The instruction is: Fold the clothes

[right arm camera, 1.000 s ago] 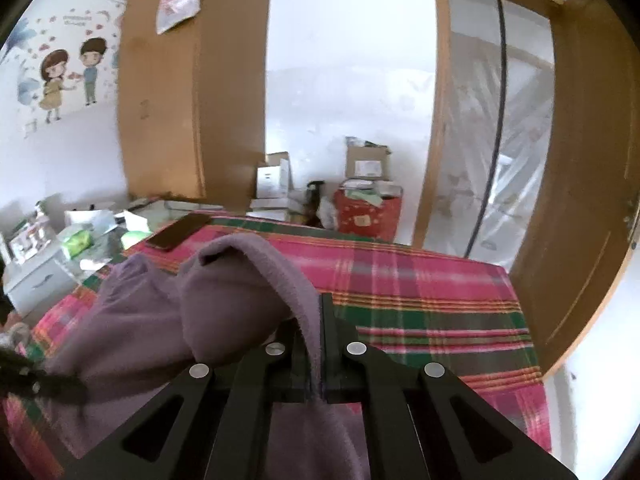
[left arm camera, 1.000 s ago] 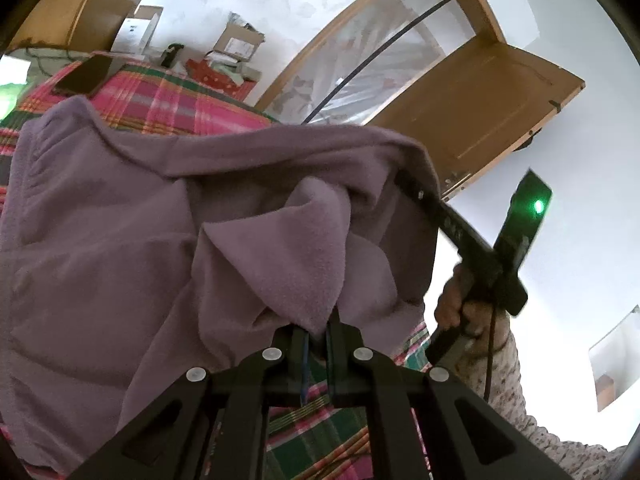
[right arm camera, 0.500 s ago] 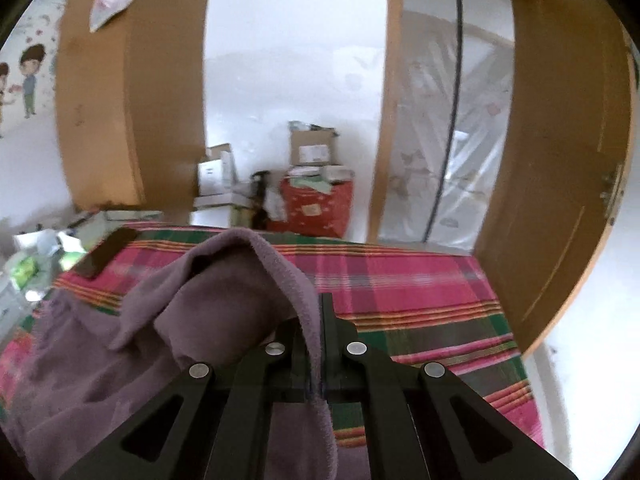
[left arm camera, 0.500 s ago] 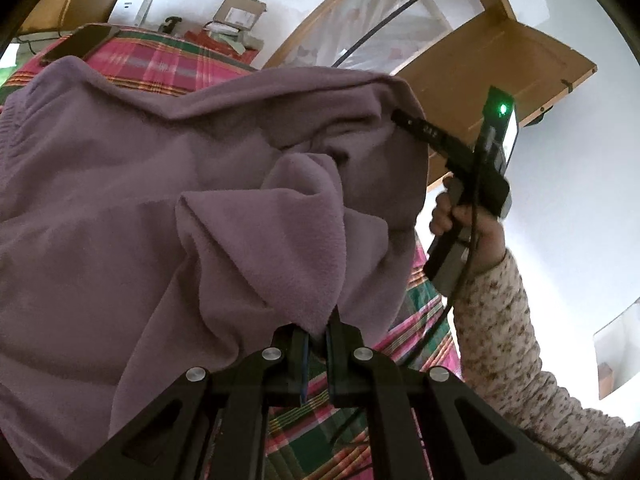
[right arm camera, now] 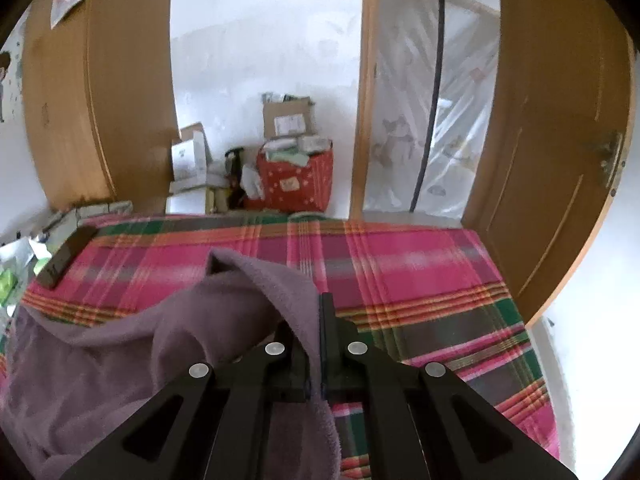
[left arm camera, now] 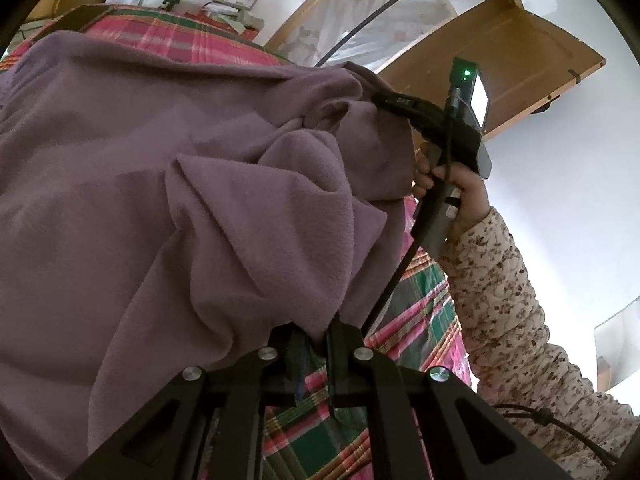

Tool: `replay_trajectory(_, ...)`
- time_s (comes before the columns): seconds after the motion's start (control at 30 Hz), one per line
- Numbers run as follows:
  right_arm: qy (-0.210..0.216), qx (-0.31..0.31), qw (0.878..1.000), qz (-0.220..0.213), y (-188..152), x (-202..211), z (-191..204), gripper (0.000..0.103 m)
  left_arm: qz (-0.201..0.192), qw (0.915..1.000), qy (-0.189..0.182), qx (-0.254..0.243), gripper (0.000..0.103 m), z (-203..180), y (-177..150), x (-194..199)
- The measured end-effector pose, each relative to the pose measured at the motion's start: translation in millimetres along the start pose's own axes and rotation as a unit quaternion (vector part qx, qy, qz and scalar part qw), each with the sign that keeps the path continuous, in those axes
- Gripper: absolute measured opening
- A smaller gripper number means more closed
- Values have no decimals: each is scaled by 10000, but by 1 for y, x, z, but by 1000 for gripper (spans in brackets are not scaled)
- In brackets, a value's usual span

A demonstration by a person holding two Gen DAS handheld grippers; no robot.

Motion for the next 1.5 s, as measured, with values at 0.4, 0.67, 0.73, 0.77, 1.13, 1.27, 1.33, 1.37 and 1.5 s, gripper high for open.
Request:
replay_trajectory(0.4,248,-55,9997,-38,-23,68,-9,30,-360,9990,124,-221,28,0,-20,53)
replay_trajectory(0.67,775,215,9963,-298,-52,150,10,32,-935,9905,851,540,29,48,-48,119)
replay_trajectory(0.73,973,427,9937,-355,-60,171,22,32,-1071,9863,1048,686,31,59,-56,137)
replay_trajectory(0.77,1094,522,9920,-358,-64,180,28,32,-1121,9844,1129,746,31,63,-60,145)
replay_trajectory(1.13,2522,1836,9493,-398,-134,266,126,32,-1303,9650,1566,1654,32,113,-98,190)
replay_trajectory(1.27,2960,2423,9237,-204,-170,264,183,33,-1212,9639,1543,1801,32,124,-107,192)
replay_trajectory(1.33,3152,2649,9112,-123,-186,259,214,33,-1192,9652,1456,1814,32,128,-108,192)
replay_trajectory(1.37,3232,2800,9039,-105,-193,257,230,33,-1169,9658,1399,1844,32,130,-107,190)
replay_trajectory(1.5,3367,3344,8802,-46,-217,245,283,33,-1157,9652,1205,2010,32,143,-105,185)
Point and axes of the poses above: each gripper's, at about its wrist camera, not at the fingertips, and x roughly against the way its jaws point, z to its left, y to its top, the point moved 1 cm from there along -x, roughly the way its jaws point, and after that the axes turned 3 degrees about -z, right-handed, at the moved point
